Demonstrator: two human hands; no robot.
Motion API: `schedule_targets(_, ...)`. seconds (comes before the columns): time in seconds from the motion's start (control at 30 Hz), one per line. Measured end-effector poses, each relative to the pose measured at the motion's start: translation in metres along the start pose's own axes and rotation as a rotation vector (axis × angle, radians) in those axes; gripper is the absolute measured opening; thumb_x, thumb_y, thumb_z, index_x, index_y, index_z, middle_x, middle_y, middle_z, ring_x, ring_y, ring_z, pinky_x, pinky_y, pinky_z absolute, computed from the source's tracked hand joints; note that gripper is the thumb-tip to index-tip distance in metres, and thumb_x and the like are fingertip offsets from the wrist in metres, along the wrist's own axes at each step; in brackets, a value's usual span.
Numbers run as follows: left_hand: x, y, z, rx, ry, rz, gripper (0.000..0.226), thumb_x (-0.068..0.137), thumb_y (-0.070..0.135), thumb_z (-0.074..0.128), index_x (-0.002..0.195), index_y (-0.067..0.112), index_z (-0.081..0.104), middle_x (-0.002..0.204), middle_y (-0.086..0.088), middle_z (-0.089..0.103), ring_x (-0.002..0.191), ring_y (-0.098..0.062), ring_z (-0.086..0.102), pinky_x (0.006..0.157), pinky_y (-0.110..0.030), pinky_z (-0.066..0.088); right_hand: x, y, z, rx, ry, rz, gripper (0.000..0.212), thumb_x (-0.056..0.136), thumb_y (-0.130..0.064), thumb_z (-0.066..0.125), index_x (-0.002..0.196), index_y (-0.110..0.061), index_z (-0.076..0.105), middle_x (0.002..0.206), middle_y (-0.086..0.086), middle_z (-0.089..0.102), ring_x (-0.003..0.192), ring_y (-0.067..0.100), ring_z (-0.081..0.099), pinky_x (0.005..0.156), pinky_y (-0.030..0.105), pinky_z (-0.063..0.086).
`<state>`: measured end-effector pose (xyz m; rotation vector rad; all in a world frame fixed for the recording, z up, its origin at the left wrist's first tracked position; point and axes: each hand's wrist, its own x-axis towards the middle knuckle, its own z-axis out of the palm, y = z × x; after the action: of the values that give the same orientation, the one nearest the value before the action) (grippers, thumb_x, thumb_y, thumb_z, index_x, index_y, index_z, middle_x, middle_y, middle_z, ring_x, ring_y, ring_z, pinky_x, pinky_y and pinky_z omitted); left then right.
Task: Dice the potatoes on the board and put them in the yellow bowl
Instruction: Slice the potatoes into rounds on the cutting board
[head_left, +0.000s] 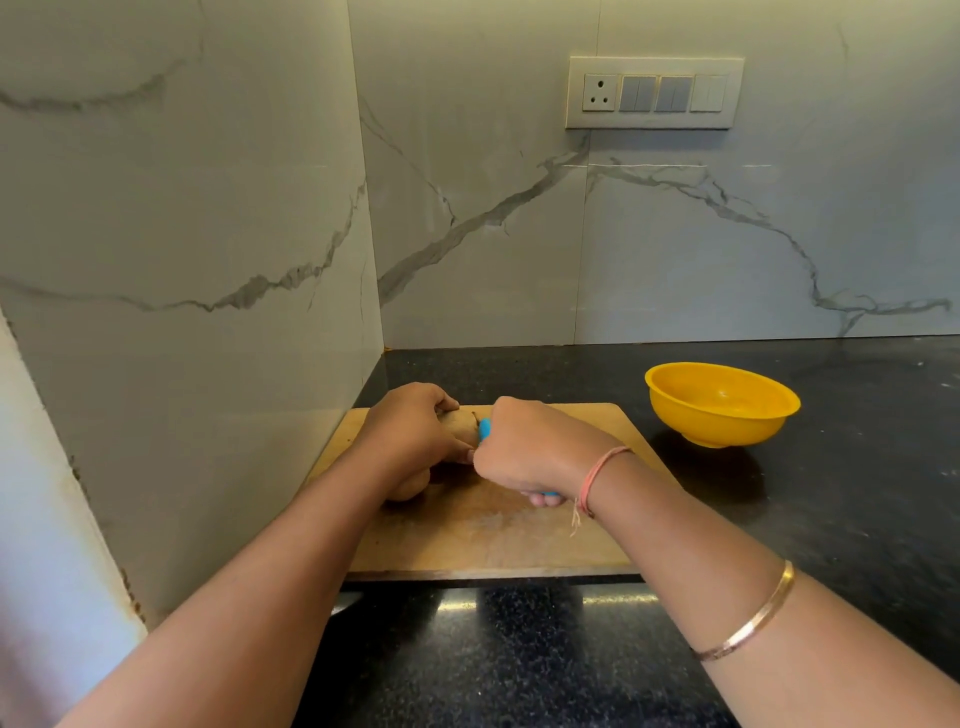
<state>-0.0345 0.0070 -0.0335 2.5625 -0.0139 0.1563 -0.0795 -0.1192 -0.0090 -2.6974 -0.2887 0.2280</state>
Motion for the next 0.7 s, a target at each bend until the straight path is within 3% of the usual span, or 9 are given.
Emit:
schedule_targets(0.17,0.002,0.000,-0.002,0.018,-0.023,0.005,0.066,0.074,0.030,0.080,0.134,0.018,0.053,0.135,-0.002,0.054,0.121,-0.021,0.051,0.088,-0.027,0.043,-0.015,0.011,0.011,-0.031,0.025,-0.025,0.015,0.096,-0.022,0.042,0.108,-0.015,0.043,0.073,0.005,0.051,0.046,0.013,0.046,0.037,0.018,0.035)
schedule_targets(0.4,0.003,-0.001,-0.004,-0.003,-0.051,-0.008,0.066,0.076,0.030,0.078,0.135,0.017,0.051,0.136,-0.004,0.054,0.122,-0.022,0.051,0.088,-0.026,0.041,-0.029,0.022,0.012,-0.168,0.030,-0.045,0.036,0.097,-0.025,0.040,0.131,-0.016,0.042,0.076,0.001,0.050,0.054,0.012,0.050,0.045,0.022,0.041)
schedule_targets(0.57,0.004,-0.004,-0.006,-0.033,-0.068,-0.021,0.067,0.076,0.030,0.079,0.135,0.016,0.051,0.134,-0.004,0.055,0.120,-0.022,0.051,0.090,-0.029,0.042,-0.043,0.030,0.019,-0.307,0.130,-0.061,0.028,0.097,-0.032,0.041,0.120,-0.019,0.052,0.086,-0.002,0.052,0.084,0.016,0.056,0.061,0.027,0.042)
schedule_targets(0.7,0.003,-0.008,-0.007,-0.063,-0.086,-0.013,0.066,0.077,0.026,0.078,0.136,0.016,0.050,0.135,-0.004,0.053,0.121,-0.023,0.050,0.091,-0.029,0.041,-0.047,0.033,0.016,-0.316,0.136,-0.024,0.030,0.097,-0.034,0.039,0.121,-0.019,0.051,0.085,-0.003,0.048,0.084,0.016,0.051,0.066,0.028,0.040)
